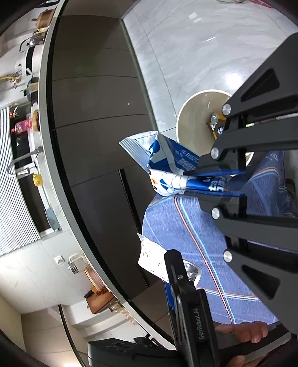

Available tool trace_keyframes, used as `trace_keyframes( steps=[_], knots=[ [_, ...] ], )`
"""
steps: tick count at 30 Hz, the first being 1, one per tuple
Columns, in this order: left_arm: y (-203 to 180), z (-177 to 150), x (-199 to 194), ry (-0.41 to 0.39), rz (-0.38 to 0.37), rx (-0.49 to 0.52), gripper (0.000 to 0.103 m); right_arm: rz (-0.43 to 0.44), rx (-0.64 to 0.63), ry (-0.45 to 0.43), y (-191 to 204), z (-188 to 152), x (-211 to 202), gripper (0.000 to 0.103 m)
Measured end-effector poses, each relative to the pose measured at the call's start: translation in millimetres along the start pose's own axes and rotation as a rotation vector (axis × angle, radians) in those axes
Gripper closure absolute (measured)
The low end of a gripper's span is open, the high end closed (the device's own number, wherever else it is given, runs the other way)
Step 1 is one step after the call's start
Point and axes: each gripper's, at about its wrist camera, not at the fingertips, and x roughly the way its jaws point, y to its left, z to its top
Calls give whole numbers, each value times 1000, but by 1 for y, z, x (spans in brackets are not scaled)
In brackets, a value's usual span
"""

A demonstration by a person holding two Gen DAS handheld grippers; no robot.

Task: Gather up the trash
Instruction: 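Lift both held packs and carry them toward the beige bin, then open both grippers over the bin to drop the foil and wipe packs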

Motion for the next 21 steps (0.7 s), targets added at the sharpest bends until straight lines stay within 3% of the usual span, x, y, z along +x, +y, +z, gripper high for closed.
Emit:
trace_keyframes(
  steps=[21],
  knots=[
    [-28,16,78,114,-98,19,42,-76,116,98,-64,-25,40,90]
  ],
)
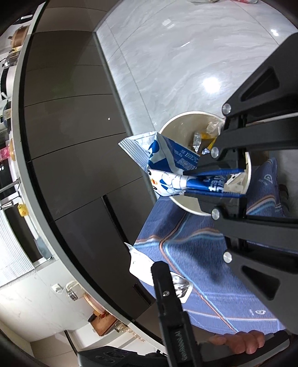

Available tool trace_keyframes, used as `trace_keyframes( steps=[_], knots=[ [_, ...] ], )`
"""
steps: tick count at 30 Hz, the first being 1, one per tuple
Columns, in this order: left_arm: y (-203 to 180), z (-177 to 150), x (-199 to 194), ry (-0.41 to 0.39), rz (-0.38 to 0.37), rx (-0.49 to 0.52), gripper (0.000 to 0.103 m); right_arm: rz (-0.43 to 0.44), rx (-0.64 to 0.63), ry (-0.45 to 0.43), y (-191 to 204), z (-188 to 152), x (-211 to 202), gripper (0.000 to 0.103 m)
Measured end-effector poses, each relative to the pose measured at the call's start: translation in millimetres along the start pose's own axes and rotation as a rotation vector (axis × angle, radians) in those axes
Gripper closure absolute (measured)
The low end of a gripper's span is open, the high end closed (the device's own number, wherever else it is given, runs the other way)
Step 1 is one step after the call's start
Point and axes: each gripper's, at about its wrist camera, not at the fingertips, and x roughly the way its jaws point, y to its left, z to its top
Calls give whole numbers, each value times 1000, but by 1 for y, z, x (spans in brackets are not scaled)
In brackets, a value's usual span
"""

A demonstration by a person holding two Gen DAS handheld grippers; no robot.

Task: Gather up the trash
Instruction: 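Open both grippers over the bin to drop the foil and wipe packs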

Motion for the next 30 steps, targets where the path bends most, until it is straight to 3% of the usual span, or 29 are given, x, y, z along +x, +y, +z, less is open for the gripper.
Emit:
trace_keyframes(
  steps=[6,10,11,13,14,16,18,30],
  knots=[
    [-1,7,25,29,-58,-7,42,-8,4,34,-12,-1,27,86],
    [-5,9,41,35,-84,7,40,-3,-30,53,-17,-5,44,78],
    [-6,9,43,31,-82,17,36,-3,-42,60,-17,-6,47,71],
    [-7,9,45,14,-66,28,17,-20,-99,75,-15,-13,55,32],
    [-6,9,43,-8,-53,27,9,-41,-131,71,-13,-17,56,27],
    [-6,8,39,-36,-45,21,9,-50,-181,73,-11,-22,55,10],
    [-6,9,38,-36,-47,11,9,-40,-199,69,-9,-26,52,4],
    [4,4,1,-108,25,-55,9,-38,-247,48,12,-21,29,4]
  ],
)
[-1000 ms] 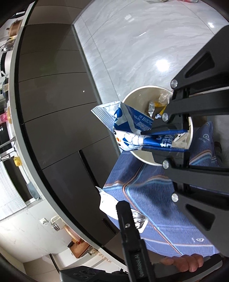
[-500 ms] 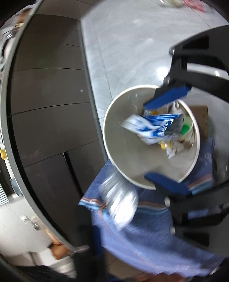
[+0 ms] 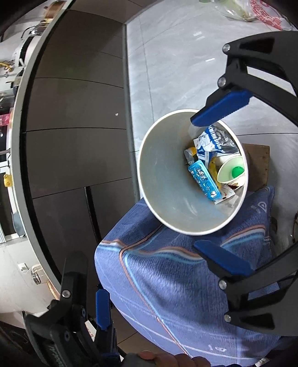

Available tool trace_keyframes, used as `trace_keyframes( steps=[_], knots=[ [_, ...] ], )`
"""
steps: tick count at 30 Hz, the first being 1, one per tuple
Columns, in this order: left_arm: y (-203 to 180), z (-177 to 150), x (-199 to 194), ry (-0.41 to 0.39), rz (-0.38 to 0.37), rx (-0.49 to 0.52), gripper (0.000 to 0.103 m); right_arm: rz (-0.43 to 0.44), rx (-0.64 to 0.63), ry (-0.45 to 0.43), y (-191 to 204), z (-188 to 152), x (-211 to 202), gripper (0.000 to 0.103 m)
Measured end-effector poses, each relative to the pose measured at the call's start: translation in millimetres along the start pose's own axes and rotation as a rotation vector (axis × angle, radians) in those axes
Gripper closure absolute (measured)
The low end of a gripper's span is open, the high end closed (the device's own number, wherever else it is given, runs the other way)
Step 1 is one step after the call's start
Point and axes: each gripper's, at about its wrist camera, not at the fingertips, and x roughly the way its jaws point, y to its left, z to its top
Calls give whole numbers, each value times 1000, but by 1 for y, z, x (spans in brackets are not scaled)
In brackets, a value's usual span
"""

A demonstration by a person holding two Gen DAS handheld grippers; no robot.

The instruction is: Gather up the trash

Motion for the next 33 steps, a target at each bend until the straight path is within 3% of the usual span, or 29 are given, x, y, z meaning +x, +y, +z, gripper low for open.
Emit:
trace_keyframes(
  steps=[6,17,27,33],
  knots=[
    [24,-6,-48,-72,58,-58,9,-7,-29,-41,21,14,-25,4],
    [95,-53,-166,-177,269,-224,9,19,-127,-99,98,43,-72,3],
    [146,-109,-243,-184,453,-338,9,66,-164,-110,178,58,-98,3],
    [176,-140,-275,-189,508,-423,9,68,-209,-130,222,65,-112,3]
  ],
)
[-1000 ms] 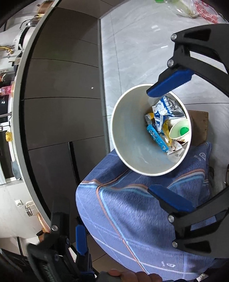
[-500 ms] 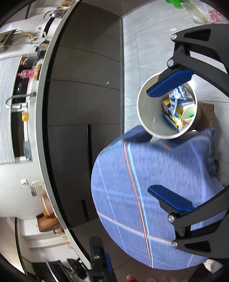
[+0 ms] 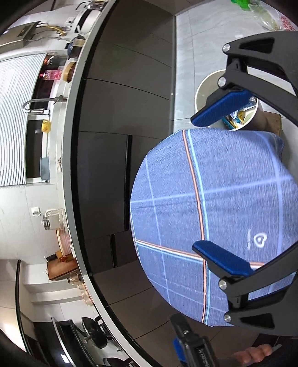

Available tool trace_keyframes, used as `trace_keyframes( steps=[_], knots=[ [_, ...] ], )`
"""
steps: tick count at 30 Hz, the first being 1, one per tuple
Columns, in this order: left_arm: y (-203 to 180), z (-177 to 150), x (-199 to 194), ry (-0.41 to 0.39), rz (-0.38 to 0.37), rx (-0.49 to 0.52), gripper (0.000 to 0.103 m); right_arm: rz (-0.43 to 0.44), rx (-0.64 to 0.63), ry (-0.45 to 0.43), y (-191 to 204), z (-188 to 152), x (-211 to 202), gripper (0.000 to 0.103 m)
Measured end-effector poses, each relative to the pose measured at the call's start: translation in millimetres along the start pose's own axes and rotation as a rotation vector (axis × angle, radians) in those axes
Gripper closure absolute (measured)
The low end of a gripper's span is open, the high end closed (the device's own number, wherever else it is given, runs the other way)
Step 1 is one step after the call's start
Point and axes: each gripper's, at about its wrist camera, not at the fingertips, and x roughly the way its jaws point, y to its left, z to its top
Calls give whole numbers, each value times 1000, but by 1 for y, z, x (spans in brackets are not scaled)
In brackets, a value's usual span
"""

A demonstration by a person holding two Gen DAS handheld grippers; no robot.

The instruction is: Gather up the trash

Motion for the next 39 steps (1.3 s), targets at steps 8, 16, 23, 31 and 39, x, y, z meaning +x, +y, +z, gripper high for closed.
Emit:
trace_keyframes(
  steps=[8,16,23,31,39],
  knots=[
    [27,-12,-9,14,36,-21,9,-36,-37,-28,37,7,-16,3],
    [32,-16,-9,17,30,-23,9,-90,-63,-52,58,9,-27,3],
    [8,-21,-8,20,-13,31,9,-184,-17,-60,47,5,-39,3],
    [-8,-23,-5,22,-23,63,9,-198,-2,-55,41,-2,-42,3],
    [-6,-21,-5,18,-7,59,9,-194,12,-62,39,-1,-43,3]
  ],
)
